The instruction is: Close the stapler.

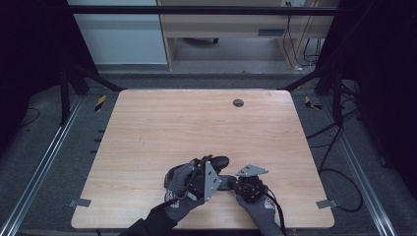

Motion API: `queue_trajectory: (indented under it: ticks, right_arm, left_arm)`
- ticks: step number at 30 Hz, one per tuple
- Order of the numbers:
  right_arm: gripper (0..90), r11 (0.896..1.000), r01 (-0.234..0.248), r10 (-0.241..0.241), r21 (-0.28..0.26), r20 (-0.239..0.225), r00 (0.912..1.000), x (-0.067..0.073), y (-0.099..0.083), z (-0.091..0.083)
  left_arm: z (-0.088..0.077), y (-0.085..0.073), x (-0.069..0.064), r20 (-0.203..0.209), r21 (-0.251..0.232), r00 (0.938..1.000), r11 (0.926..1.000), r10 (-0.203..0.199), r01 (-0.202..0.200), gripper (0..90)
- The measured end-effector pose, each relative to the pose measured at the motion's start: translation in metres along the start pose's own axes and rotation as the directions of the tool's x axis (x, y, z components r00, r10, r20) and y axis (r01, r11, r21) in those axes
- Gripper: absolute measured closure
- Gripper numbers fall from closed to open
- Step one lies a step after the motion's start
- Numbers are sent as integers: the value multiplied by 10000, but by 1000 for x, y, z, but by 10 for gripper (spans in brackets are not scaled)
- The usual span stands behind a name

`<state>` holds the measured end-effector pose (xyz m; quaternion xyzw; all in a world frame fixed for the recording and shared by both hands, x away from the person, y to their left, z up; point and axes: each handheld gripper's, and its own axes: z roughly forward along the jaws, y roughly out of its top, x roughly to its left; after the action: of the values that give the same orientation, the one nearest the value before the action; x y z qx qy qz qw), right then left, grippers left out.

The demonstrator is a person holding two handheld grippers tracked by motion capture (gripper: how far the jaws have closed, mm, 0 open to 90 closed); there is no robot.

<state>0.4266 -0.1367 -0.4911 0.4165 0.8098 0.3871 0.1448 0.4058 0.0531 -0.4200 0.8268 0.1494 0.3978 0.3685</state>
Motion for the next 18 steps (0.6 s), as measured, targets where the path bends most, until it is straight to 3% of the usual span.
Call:
queue_trajectory:
  ticks: [18]
  right_arm:
    - [900,9999,68,-68,-107,33,10000,0,-1,1]
  left_arm:
    - [7,-1,-10,122,195,9988,9987,466,-468,486]
